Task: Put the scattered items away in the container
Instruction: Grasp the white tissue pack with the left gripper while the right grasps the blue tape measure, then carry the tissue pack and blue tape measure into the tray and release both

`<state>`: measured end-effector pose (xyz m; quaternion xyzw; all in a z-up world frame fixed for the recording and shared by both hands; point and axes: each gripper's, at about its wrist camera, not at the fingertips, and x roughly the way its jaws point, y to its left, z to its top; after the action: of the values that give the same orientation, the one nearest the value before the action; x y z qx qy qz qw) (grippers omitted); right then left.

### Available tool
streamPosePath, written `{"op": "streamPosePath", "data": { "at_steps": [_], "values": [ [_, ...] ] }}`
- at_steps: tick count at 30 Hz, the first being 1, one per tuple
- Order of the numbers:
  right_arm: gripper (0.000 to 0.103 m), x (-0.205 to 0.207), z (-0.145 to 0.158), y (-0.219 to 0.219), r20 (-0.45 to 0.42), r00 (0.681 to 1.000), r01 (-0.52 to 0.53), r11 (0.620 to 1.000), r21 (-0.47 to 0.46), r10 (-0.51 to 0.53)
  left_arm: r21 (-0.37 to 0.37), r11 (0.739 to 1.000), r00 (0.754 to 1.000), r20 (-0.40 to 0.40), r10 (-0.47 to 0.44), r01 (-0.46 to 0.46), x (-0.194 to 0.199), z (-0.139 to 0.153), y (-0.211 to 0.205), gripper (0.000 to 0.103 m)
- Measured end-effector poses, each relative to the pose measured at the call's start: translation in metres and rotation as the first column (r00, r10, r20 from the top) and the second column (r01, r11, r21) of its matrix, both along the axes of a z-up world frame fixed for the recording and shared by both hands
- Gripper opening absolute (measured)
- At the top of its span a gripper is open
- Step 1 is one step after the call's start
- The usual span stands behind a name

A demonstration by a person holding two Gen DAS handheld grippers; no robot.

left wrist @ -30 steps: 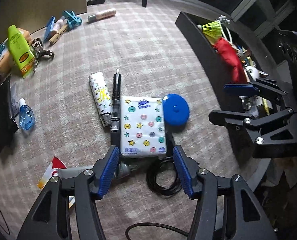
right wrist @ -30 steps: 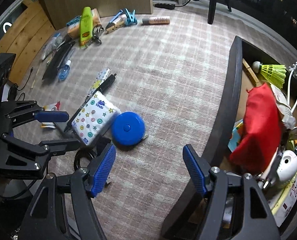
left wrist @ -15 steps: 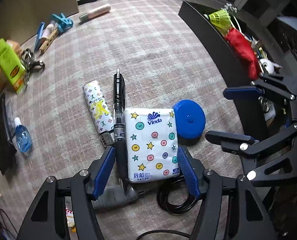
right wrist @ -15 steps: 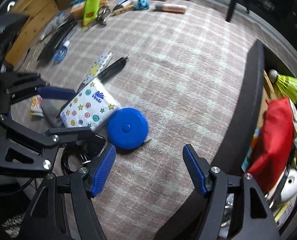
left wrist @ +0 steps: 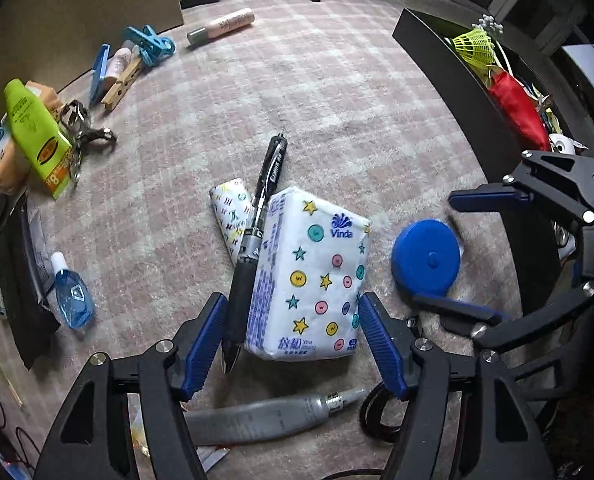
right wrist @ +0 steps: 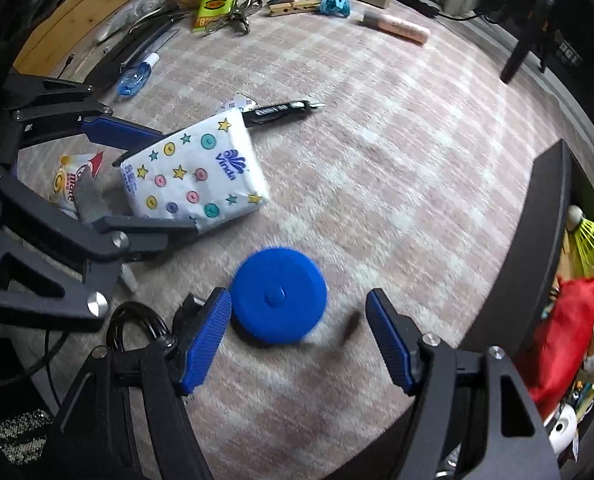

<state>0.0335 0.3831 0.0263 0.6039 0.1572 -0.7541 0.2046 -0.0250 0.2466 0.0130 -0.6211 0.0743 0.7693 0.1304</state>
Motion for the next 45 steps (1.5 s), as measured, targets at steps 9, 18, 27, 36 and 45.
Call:
{"op": "streamPosePath", "data": {
  "at_steps": [9, 18, 27, 36, 45],
  "values": [
    [0.049, -0.008, -0.002, 0.008, -0.007, 0.999, 0.051, 0.999, -0.001, -0.051, 0.001, 1.000, 1.000, -0.009, 0.009, -0.009, 0.000, -0.003, 0.000, 0.037],
    [0.049, -0.006, 0.013, 0.030, -0.027, 0.989, 0.141, 0.988, -0.068, -0.144, 0.091, 0.993, 0.996, -0.026, 0.082, -0.079, 0.008, 0.018, -0.030, 0.033],
    [0.049, 0.000, 0.065, 0.069, -0.097, 0.957, 0.255, 0.951, -0.174, -0.274, 0.151, 0.985, 0.992, -0.088, 0.094, -0.080, 0.014, 0.048, -0.017, 0.033],
    [0.049, 0.019, 0.078, 0.094, -0.119, 0.922, 0.339, 0.917, -0.209, -0.368, 0.190, 0.978, 0.989, -0.097, 0.109, -0.090, 0.009, 0.058, -0.021, 0.033],
    [0.049, 0.026, 0.077, 0.096, -0.111, 0.918, 0.351, 0.910, -0.219, -0.381, 0.153, 0.985, 0.994, -0.066, 0.090, -0.079, 0.006, 0.035, -0.024, 0.035]
  ]
}}
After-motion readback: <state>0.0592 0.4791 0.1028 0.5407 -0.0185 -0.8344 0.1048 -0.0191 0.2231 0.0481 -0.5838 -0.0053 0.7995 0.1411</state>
